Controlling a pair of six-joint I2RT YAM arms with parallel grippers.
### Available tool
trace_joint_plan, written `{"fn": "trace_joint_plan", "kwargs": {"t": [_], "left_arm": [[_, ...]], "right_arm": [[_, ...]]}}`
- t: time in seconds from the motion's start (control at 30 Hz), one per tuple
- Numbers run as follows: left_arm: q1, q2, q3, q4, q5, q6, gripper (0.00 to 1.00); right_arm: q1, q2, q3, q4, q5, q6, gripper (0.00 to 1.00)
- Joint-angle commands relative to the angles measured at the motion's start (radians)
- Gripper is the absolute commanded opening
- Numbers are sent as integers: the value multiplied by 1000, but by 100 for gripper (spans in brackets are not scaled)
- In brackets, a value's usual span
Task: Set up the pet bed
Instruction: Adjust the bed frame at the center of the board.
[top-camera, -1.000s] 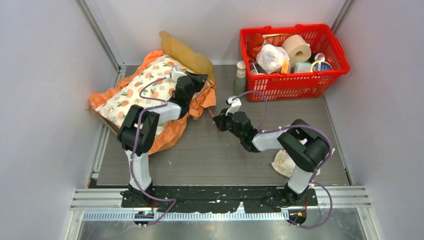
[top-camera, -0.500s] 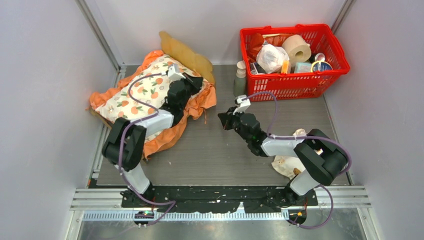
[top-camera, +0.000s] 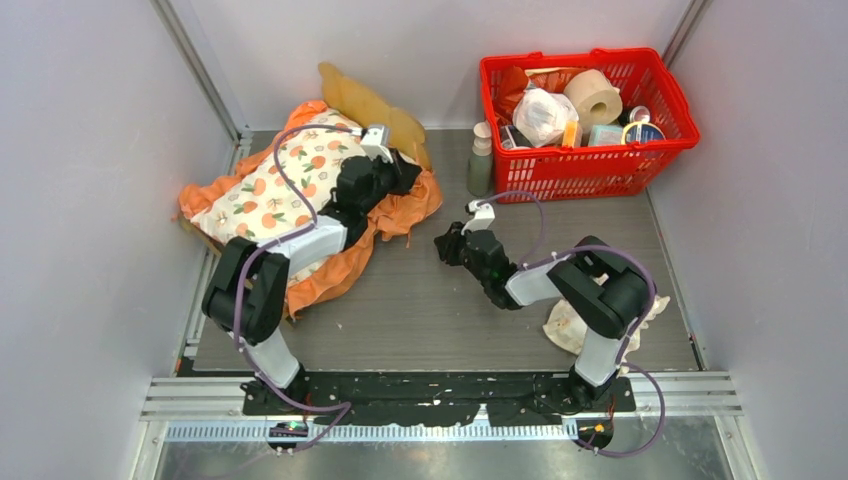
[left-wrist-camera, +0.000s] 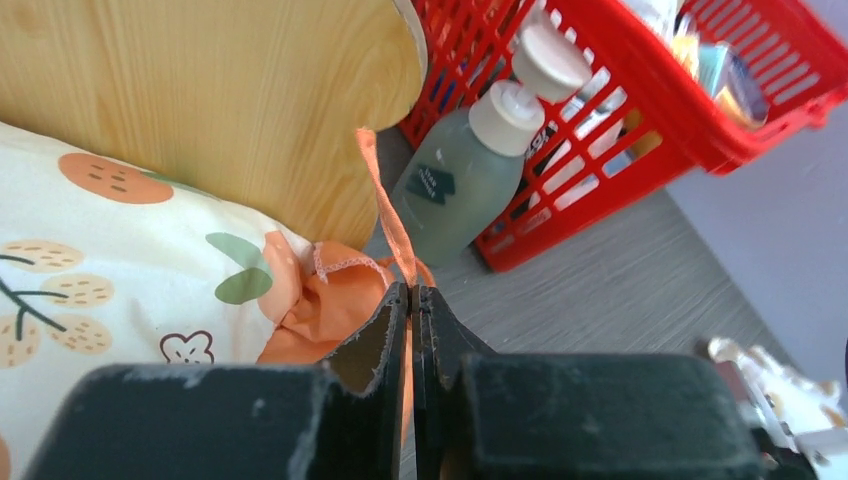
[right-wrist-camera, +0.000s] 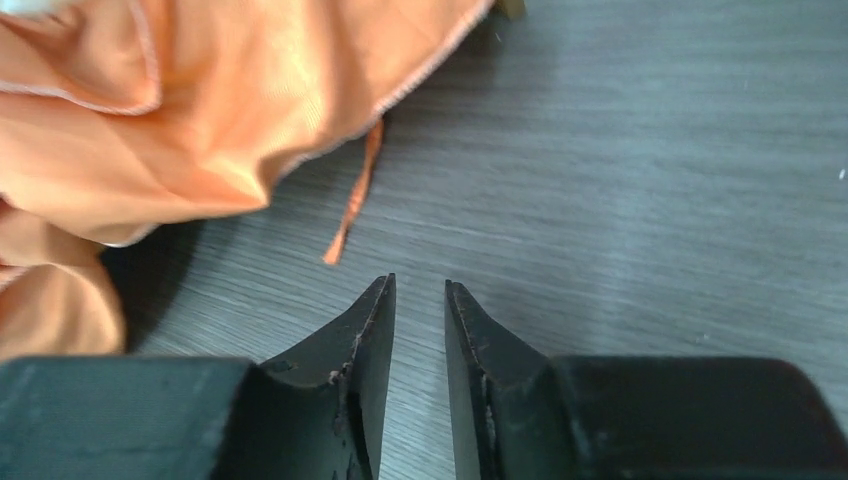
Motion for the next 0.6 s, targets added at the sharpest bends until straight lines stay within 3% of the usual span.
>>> {"fn": "trace_joint_plan", "kwargs": {"t": [0.0,0.1,0.27,0.4,0.5,0.57], "left_arm": [[-3,30,78,-37,107,129,10],[-3,41,117,-90,212,213,16],[-5,-22,88,-138,293,299,40],[-21,-155,61,-339,207,341,47],[-87,-249,30,-550,46,406,47],[-157,-310,-46,-573,-95,434,47]], "right_arm": [[-4,64,47,83,8,43,32],[-7,48,25,131,-5,40,36],[-44,-82,33,6,-22,-6,42],[-80,-168,20,-84,-56,-15,41],[-85,-230,-21,-113,-24,-35,41],[-86,-274,-46,-122,-8,-42,41]]}}
